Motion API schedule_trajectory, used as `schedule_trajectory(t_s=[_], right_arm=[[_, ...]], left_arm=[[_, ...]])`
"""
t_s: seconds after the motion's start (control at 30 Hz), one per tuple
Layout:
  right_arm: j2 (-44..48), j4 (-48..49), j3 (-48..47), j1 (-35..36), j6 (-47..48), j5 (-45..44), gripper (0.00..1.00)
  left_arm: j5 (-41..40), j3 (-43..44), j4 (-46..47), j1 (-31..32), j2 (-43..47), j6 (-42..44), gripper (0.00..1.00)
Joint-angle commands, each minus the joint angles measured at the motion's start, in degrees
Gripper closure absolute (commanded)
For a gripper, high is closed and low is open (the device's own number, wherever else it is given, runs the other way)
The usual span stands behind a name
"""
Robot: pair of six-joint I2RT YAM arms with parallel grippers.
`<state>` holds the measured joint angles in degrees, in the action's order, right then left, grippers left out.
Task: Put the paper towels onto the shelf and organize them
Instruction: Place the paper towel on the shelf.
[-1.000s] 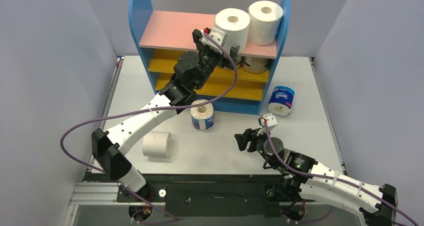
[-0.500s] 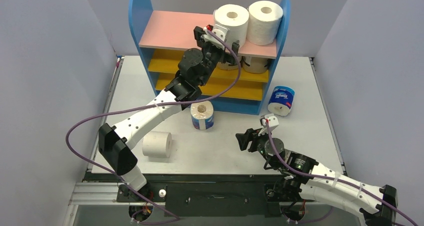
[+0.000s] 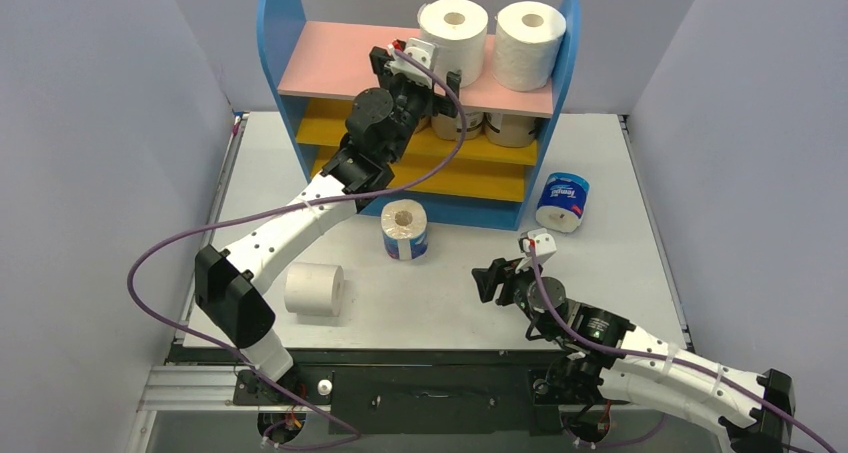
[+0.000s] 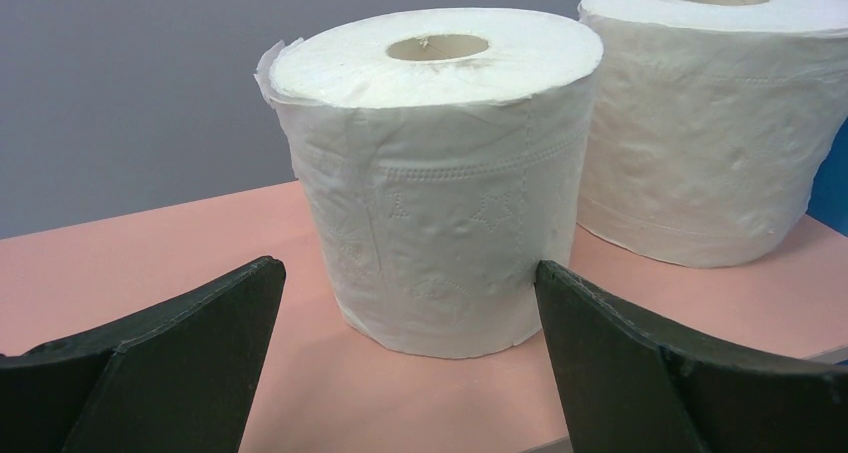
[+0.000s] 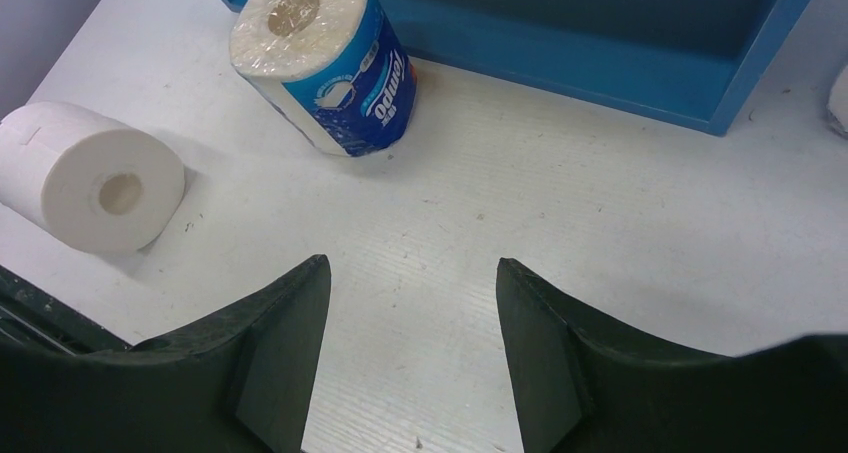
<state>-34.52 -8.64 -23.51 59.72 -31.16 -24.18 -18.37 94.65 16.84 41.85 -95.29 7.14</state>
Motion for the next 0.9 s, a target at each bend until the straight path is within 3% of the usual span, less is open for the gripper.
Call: schedule_trajectory(t_s=[0.0, 0.17, 0.47, 0.7, 0.87], right_arm=[[-1.02, 1.94, -0.21, 0.55, -0.02, -1.29, 0.43], [-1.7, 2.14, -0.29, 0.56, -0.04, -1.16, 0.43], [-1.77, 2.05, -0.53, 0.51, -0.09, -1.12, 0.43], [-2.07, 2.07, -1.14, 0.57, 0.35, -0.94, 0.43], [-2.55, 2.34, -1.14, 0.55, 0.46, -0.45, 0.43]], left_arm=[[1.91, 2.6, 2.53, -0.82, -0.03, -2.18, 0.04], [6.76, 3.42, 2.44, -1.3, -0.49, -3.2, 0.04], [8.12, 3.01, 2.37, -1.31, -0.08, -4.23, 0.04], [7.54, -1.4, 5.05, -2.58, 6.18, -6.3, 0.04], [13.93, -4.47, 6.52, -9.72, 10.43, -21.78, 0.04]])
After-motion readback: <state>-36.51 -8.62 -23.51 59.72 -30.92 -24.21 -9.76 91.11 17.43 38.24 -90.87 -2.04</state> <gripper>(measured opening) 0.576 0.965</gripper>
